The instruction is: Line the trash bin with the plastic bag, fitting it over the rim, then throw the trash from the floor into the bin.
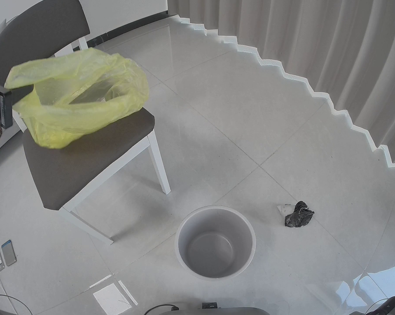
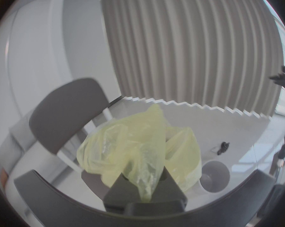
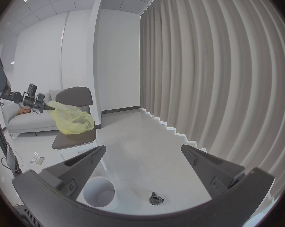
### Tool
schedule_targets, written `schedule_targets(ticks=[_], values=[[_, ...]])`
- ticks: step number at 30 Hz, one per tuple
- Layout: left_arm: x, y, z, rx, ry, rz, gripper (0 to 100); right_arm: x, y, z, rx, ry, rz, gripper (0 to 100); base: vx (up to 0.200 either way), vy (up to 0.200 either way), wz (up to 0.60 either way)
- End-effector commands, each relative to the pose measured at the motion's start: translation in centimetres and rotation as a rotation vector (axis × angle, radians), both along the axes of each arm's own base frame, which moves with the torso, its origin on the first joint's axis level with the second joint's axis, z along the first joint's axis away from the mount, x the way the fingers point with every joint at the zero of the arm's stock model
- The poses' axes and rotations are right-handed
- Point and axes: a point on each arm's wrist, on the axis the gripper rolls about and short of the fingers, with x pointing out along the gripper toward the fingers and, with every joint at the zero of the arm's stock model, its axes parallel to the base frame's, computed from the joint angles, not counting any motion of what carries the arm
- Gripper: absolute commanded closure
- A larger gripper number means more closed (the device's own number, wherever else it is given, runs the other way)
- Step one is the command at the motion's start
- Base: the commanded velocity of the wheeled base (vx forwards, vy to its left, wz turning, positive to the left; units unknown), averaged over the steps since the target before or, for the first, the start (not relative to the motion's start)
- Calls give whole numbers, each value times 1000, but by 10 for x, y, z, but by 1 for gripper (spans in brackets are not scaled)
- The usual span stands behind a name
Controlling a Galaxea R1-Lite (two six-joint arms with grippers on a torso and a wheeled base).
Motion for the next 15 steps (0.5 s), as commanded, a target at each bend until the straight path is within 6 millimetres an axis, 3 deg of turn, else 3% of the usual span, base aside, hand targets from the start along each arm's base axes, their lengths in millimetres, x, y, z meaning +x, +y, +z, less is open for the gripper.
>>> schedule_targets(ticks=[1, 8, 15], values=[[-77, -24, 64, 199, -219, -212, 100, 39, 10, 20, -12, 56, 116, 0, 0, 0, 0], [-73, -26, 66, 363, -219, -242, 100, 65, 21, 14, -11, 132, 180, 0, 0, 0, 0], [-72, -28, 69, 513, -277, -262, 100, 81, 25, 22, 8, 147, 186, 0, 0, 0, 0]])
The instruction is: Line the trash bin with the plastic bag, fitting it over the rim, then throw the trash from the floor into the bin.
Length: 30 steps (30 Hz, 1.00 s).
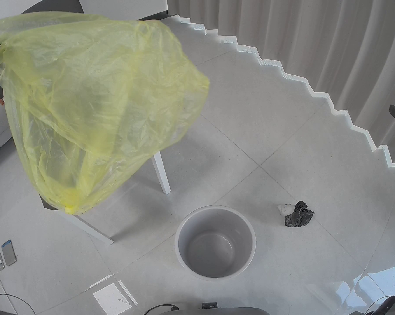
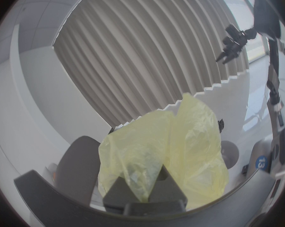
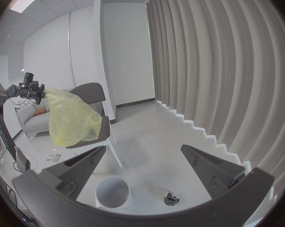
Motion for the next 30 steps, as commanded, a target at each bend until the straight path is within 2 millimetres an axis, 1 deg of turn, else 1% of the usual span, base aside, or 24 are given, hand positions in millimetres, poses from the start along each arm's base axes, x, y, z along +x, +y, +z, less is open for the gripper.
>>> schedule_targets(ticks=[1, 6, 10, 13, 14, 16, 20, 22, 27, 30], values=[[-2, -1, 7, 85, -56, -13, 100, 23, 6, 2, 9, 48, 12, 0, 0, 0, 0], [-8, -1, 11, 140, -44, -29, 100, 38, 14, -1, 25, 94, 46, 0, 0, 0, 0], [-12, -2, 14, 158, -66, -32, 100, 44, 24, -1, 53, 124, 93, 0, 0, 0, 0], [-14, -2, 20, 180, -97, -11, 100, 50, 38, 0, 55, 140, 152, 0, 0, 0, 0], [-15, -2, 20, 180, -97, -11, 100, 51, 40, 0, 53, 143, 158, 0, 0, 0, 0], [-16, -4, 21, 182, -91, -8, 100, 55, 50, -2, 45, 159, 197, 0, 0, 0, 0], [-15, -6, 22, 182, -96, 0, 100, 57, 64, -6, 31, 178, 231, 0, 0, 0, 0], [-12, -7, 23, 181, -95, 4, 100, 56, 69, -8, 23, 179, 253, 0, 0, 0, 0], [-9, -8, 32, 172, -117, 8, 100, 56, 79, -13, 8, 196, 295, 0, 0, 0, 0], [-10, -8, 37, 166, -133, 6, 100, 57, 88, -16, 4, 212, 327, 0, 0, 0, 0]])
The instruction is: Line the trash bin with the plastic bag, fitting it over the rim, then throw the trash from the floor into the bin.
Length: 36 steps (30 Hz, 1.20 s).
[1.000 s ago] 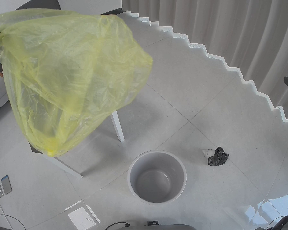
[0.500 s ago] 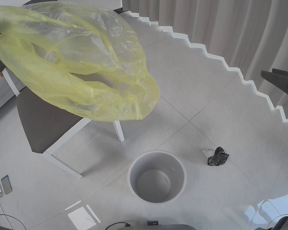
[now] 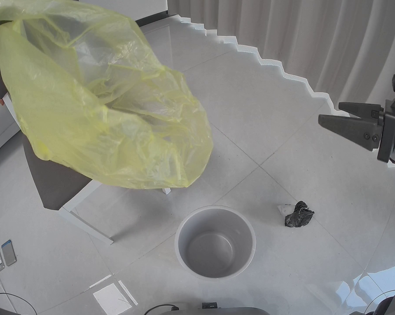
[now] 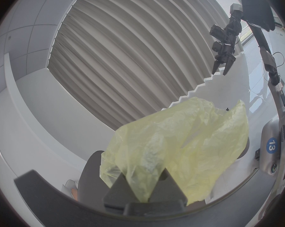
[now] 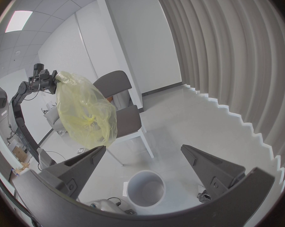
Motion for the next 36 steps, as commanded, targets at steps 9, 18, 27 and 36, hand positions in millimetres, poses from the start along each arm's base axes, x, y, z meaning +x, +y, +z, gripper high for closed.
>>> schedule_targets(ticks=[9, 18, 27, 36], values=[[5, -7, 6, -6, -8, -35, 100, 10, 38, -11, 1, -4, 101, 0, 0, 0, 0], [3, -8, 9, -16, -27, -39, 100, 10, 75, -32, 10, -42, 93, 0, 0, 0, 0], [-2, -6, 15, -65, -59, -42, 100, 15, 104, -50, 18, -76, 79, 0, 0, 0, 0], [-3, -6, 10, -84, -54, -41, 100, 28, 122, -56, 21, -92, 68, 0, 0, 0, 0]])
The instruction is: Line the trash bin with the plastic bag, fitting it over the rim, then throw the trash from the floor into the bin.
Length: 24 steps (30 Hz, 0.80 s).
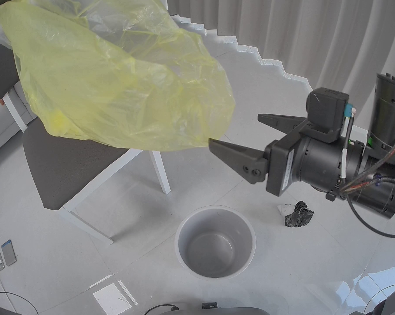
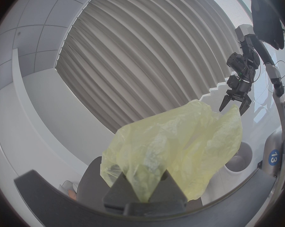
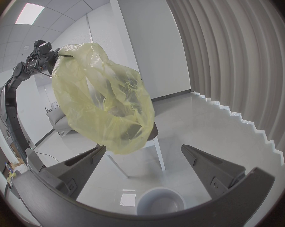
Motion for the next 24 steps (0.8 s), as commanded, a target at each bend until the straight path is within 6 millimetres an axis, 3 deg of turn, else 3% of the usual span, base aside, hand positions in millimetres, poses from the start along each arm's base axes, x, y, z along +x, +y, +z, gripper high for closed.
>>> schedule_targets(ticks=[1, 15, 24], values=[[-2, 1, -2, -2, 2, 1, 100, 7, 10, -6, 0, -3, 4, 0, 0, 0, 0], [-2, 2, -2, -4, 5, 11, 100, -3, -2, 14, 58, -54, 18, 0, 0, 0, 0], [-11, 4, -1, -21, -2, 5, 100, 12, 13, 14, 59, -53, 21, 0, 0, 0, 0]])
